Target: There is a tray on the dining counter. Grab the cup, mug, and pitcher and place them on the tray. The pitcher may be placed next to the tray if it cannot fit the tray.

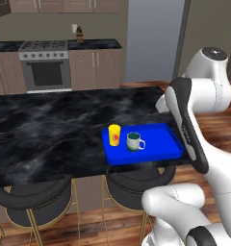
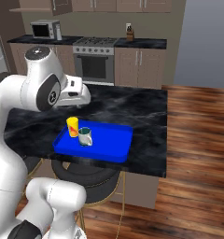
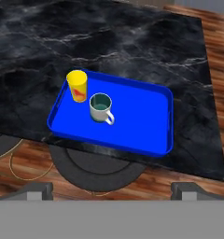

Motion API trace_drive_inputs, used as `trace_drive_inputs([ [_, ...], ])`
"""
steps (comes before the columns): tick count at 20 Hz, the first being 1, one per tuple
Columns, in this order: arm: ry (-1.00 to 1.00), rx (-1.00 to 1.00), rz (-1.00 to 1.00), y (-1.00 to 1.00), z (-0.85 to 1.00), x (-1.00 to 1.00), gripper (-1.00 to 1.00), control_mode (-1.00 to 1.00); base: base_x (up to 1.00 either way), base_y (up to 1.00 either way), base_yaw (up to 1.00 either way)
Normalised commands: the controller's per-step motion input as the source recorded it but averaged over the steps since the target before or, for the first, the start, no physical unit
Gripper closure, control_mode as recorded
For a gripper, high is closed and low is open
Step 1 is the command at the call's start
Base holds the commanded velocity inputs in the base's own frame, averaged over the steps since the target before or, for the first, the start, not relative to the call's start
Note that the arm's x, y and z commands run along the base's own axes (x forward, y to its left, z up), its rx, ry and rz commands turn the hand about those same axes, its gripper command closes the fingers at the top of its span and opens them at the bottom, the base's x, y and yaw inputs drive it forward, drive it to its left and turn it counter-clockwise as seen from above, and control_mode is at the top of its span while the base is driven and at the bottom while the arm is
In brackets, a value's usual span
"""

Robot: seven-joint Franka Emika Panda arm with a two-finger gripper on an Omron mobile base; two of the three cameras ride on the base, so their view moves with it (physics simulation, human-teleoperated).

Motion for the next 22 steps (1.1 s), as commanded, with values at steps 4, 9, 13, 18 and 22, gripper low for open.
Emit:
trace_drive_inputs([
  [4, 0.00, 0.00, 0.00, 0.20, 0.02, -0.12, -1.00, -1.00, 0.00, 0.00, 0.00],
  [9, 0.02, 0.01, -0.03, 0.15, 0.01, -0.22, -1.00, -1.00, 0.00, 0.00, 0.00],
  [13, 0.00, 0.04, -0.07, -0.01, 0.00, -0.22, -1.00, -1.00, 0.00, 0.00, 0.00],
  [18, 0.00, 0.04, -0.05, 0.00, 0.00, -0.06, -1.00, -1.00, 0.00, 0.00, 0.00],
  [22, 0.00, 0.02, -0.10, 0.00, 0.00, 0.00, -1.00, -1.00, 0.00, 0.00, 0.00],
])
